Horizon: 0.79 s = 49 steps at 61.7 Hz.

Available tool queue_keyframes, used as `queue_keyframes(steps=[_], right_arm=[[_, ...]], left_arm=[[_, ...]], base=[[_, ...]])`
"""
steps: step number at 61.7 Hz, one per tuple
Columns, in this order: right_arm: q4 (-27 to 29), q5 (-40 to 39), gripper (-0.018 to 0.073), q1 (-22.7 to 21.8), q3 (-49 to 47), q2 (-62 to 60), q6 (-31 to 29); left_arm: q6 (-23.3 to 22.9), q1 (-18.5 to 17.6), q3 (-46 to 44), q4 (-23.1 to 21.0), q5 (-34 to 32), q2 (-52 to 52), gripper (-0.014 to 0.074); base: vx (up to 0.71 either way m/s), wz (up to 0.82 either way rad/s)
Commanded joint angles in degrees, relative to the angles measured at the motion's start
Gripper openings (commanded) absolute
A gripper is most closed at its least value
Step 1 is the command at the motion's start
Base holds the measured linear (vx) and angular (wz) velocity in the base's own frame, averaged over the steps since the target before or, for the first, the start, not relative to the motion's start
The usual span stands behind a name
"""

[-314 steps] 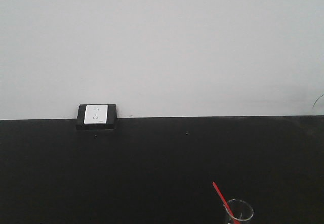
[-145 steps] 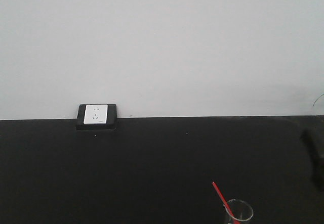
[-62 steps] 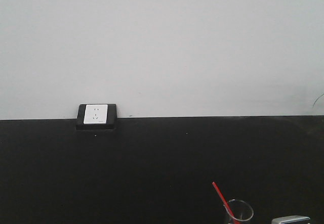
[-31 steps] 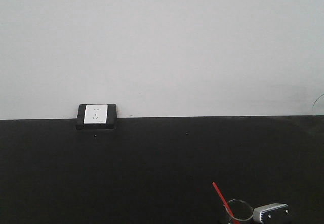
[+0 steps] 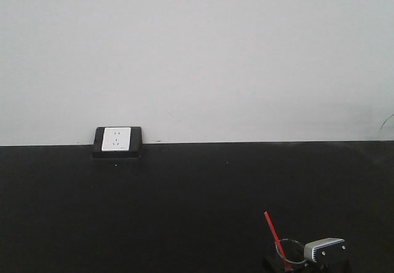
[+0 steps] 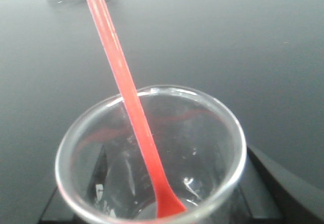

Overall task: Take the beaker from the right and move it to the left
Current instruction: 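Lift the beaker with the right gripper off the counter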

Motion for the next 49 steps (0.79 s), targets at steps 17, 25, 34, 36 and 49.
queue_keyframes(steps=[17, 25, 34, 36, 49], right_arm=[[-2.5, 0.1, -0.0003, 0.0, -0.8, -20.8, 15.1], [-2.3, 14.3, -0.0003, 0.0, -0.8, -31.1, 19.5], [-3.7, 28.6, -0.0003, 0.0, -0.8, -43.4, 21.5], [-4.3, 31.0, -0.0003, 0.0, -0.8, -45.7, 21.9], [-11.2, 48.6, -0.0003, 0.1, -0.8, -61.6, 28.7]], left_arm=[[-0.1, -0.1, 1.1, 0.1, -4.7, -0.4, -0.0006], [-0.1, -0.1, 1.1, 0.1, -4.7, -0.4, -0.0006], [-0.1, -0.1, 1.1, 0.1, -4.7, -0.4, -0.0006], [-0.1, -0.1, 1.1, 0.1, -4.7, -0.4, -0.0006], [-0.1, -0.1, 1.1, 0.1, -4.7, -0.4, -0.0006]], base=[[0.00, 0.00], [0.00, 0.00], [0.00, 0.00], [0.00, 0.00], [0.00, 0.00]])
